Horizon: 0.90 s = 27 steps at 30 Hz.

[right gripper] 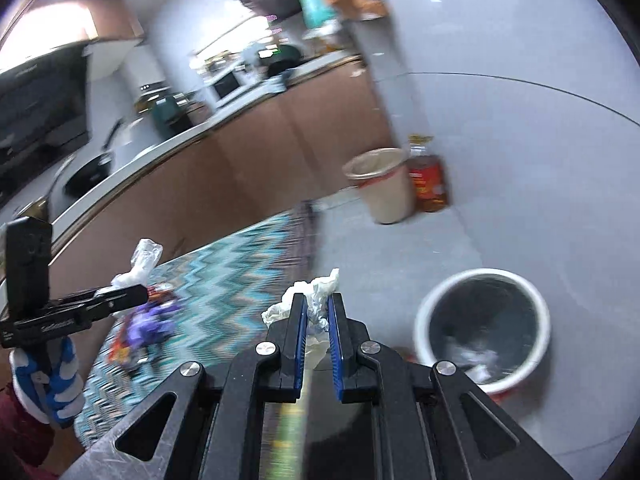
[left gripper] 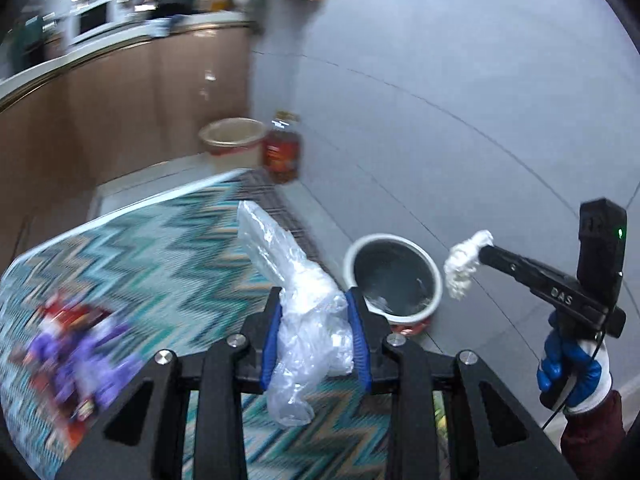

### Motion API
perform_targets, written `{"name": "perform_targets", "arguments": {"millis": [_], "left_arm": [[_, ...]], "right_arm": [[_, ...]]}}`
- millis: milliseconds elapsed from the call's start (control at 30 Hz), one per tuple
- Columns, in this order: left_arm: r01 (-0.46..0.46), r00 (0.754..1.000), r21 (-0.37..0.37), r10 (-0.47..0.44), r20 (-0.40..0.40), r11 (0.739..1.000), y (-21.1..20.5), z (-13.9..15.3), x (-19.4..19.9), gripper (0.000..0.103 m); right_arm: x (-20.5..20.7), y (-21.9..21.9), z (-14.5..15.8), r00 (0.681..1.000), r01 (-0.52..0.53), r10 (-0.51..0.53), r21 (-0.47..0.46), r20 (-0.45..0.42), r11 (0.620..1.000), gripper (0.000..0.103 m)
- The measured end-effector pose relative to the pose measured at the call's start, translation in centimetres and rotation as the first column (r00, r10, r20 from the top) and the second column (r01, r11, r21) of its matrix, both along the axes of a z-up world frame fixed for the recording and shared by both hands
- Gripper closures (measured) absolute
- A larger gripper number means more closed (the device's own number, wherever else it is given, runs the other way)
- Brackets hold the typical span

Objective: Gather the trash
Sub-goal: 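Carry both items over the white bin and open both tools to drop them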

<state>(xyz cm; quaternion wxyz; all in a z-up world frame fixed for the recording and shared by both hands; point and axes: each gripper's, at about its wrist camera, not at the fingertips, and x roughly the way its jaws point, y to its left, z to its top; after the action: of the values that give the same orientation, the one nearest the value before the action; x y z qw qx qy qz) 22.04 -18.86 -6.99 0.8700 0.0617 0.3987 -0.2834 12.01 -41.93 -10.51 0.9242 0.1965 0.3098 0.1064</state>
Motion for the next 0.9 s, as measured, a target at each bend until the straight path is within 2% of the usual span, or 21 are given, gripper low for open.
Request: {"name": "perform_targets", "arguments": {"millis": [200, 433, 600, 667, 767, 900], "left_arm": [[0.141, 0.988, 0.073, -0.136, -0.077, 0.987, -12.4, -4.0, 3.8, 0.073], [0.202, 0.973, 0.113, -0.186, -0.138, 0.973, -21.2, -8.7, 7.8, 0.072], [0.202, 0.966, 0.109, -0.179, -0.189, 0.973, -24.1, -11.4, 10.3, 0.069], [0.198, 0.963, 0.097, -0.175, -0.206, 0.975, -24.3, -12.0, 10.8, 0.059], [0.185, 0.963, 0.076, -0.165, -0.214, 0.98, -24.7, -12.4, 11.1, 0.052], [0.164, 0.962, 0.042, -0.15, -0.23, 0.986, -24.1, -12.5, 11.8, 0.05]], "right_arm": [[1.8, -6.9, -3.3, 0.989, 0.128, -0.13, -0.034, -0.075, 0.991, 0.093], [6.2, -11.4, -7.4, 0.969, 0.181, -0.191, -0.075, -0.155, 0.981, 0.092], [8.5, -12.3, -9.8, 0.959, 0.183, -0.197, -0.09, -0.201, 0.979, 0.09], [9.3, -12.6, -10.6, 0.954, 0.185, -0.204, -0.104, -0.217, 0.977, 0.09], [9.5, -13.5, -11.6, 0.95, 0.187, -0.209, -0.112, -0.233, 0.976, 0.086], [9.4, -13.9, -12.1, 0.943, 0.198, -0.222, -0.121, -0.246, 0.973, 0.079]]}}
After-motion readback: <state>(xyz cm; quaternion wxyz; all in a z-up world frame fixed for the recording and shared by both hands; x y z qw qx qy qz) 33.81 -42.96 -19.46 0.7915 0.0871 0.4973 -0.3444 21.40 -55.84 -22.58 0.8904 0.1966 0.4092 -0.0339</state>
